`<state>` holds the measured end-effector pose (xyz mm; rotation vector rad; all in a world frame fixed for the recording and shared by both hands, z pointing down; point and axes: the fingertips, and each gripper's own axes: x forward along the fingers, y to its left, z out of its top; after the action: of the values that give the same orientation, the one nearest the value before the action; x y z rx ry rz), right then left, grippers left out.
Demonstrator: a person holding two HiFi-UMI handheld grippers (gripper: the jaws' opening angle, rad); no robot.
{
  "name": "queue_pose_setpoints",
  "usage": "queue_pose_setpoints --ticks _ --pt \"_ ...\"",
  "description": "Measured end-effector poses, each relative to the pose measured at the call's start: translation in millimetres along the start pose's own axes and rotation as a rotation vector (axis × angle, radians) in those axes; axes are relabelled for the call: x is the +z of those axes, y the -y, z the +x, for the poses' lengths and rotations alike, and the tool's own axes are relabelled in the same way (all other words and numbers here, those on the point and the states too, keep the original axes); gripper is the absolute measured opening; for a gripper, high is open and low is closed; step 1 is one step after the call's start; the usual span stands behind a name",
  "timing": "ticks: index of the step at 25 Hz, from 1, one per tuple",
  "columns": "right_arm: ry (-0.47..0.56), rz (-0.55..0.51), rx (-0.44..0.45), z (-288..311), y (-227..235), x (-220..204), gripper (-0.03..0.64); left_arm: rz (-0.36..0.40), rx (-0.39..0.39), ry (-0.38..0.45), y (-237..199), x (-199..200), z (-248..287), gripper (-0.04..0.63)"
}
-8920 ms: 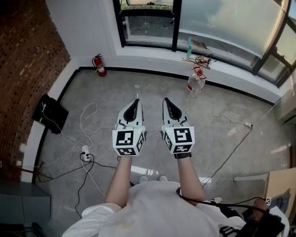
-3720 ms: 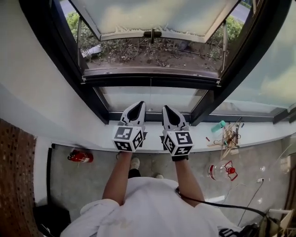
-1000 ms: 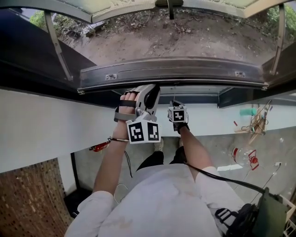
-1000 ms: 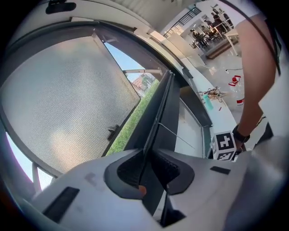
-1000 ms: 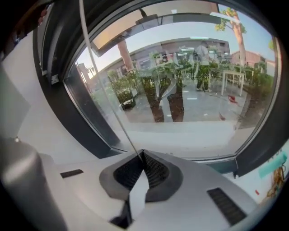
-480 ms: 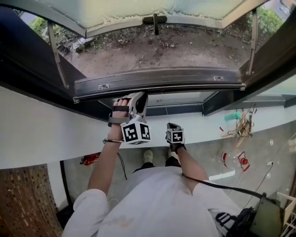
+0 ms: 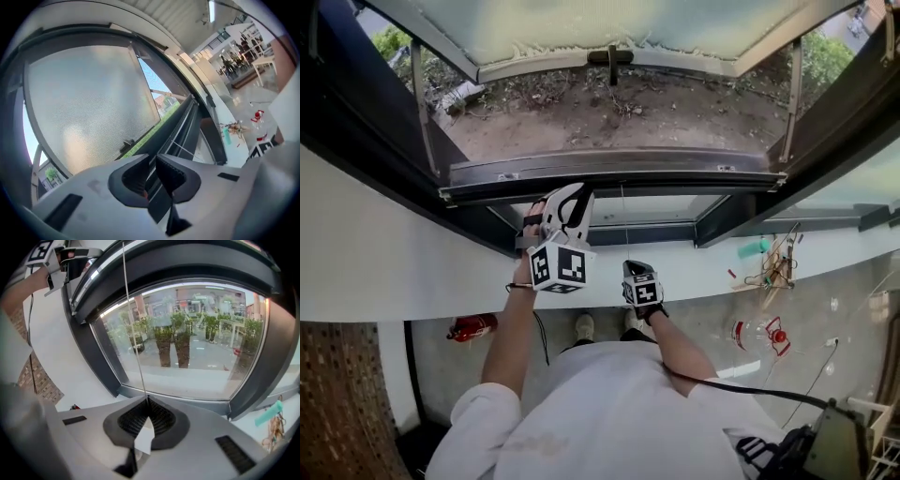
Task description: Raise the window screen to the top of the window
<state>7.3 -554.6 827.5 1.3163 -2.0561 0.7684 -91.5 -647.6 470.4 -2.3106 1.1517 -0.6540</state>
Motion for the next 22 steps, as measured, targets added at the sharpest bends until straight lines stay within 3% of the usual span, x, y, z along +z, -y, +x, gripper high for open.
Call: queue_pose_setpoints --ticks 6,8,11,16,22 --pt "0.093 -0.071 0.0 -14.4 -14.8 37.0 0.002 -0.393 0.094 0.166 -36.2 29.0 -31.6 0.039" --pt "0.114 -0.09 -0.005 -18.6 -17.2 41.6 0.002 -0.493 0.116 0.182 -43.8 27.0 -39.0 0.0" --pt "0.174 -0.088 -0.002 -29.6 -18.0 60.1 0.002 -0.605 0.13 0.186 -47.8 21.4 -45.2 0.0" --pt "0.276 -0.069 0.009 -51.4 -19.5 100.3 0.002 -0.691 0.183 0.194 -49.9 18.0 -51.3 0.0" --pt "0.383 -0.09 0.04 -80.6 -35.6 133.2 0.002 -0.663 0.174 0.172 -30.7 21.6 -46.0 0.0"
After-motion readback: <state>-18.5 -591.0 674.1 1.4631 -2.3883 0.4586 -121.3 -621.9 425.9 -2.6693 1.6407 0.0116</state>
